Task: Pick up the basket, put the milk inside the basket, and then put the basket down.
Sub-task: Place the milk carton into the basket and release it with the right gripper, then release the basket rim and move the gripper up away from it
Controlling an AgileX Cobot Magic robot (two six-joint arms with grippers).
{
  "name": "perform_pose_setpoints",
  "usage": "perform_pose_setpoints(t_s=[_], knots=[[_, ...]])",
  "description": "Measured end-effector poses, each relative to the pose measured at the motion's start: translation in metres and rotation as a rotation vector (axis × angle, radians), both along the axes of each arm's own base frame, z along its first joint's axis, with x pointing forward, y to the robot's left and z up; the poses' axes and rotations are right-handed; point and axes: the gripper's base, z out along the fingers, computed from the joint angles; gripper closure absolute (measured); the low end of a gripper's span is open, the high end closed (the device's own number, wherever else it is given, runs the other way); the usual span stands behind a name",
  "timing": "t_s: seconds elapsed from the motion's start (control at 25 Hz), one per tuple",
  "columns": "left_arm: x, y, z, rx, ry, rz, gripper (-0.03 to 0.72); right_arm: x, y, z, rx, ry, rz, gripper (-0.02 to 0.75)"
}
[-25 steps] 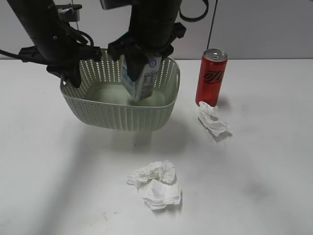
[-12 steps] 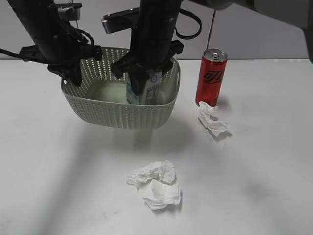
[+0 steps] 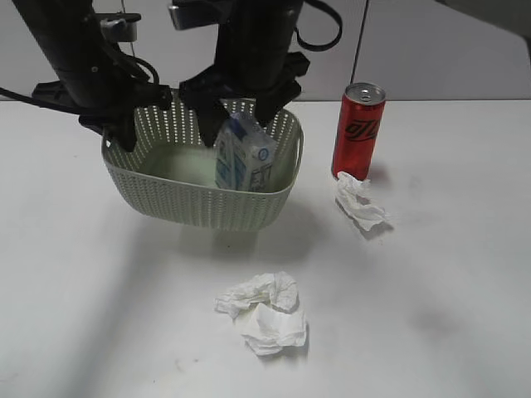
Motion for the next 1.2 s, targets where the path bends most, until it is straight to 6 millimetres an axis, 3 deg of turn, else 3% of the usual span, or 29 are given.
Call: perform_pose_setpoints(t_s=[0.2, 0.4, 0.52, 0.88, 1.0, 1.12, 1.2], knots=[[-0.001, 0.002, -0.001, 0.000, 0.023, 0.006, 0.688, -0.012, -0.013, 0.050, 0.069, -0.074, -0.014, 0.072], [0.001, 0.011, -0.001, -0.030, 0.053, 0.044, 0.688, -0.035, -0.045, 0.069, 0.011, -0.089, -0.033, 0.078], [0.003, 0.016, 0.000, -0.056, 0.062, 0.065, 0.688, -0.038, -0.084, 0.070, -0.031, -0.067, -0.097, 0.084], [0.003, 0.014, 0.000, -0.092, 0.075, 0.076, 0.688, -0.011, -0.259, 0.073, -0.099, -0.036, -0.481, 0.103], [0.003, 0.014, 0.000, -0.093, 0.076, 0.076, 0.688, -0.011, -0.298, 0.075, -0.086, -0.030, -0.537, 0.105], [0.003, 0.014, 0.000, -0.093, 0.075, 0.075, 0.688, -0.012, -0.319, 0.077, -0.061, -0.024, -0.566, 0.108], [0.003, 0.014, 0.000, -0.094, 0.076, 0.076, 0.688, -0.017, -0.322, 0.077, -0.058, -0.022, -0.568, 0.113]])
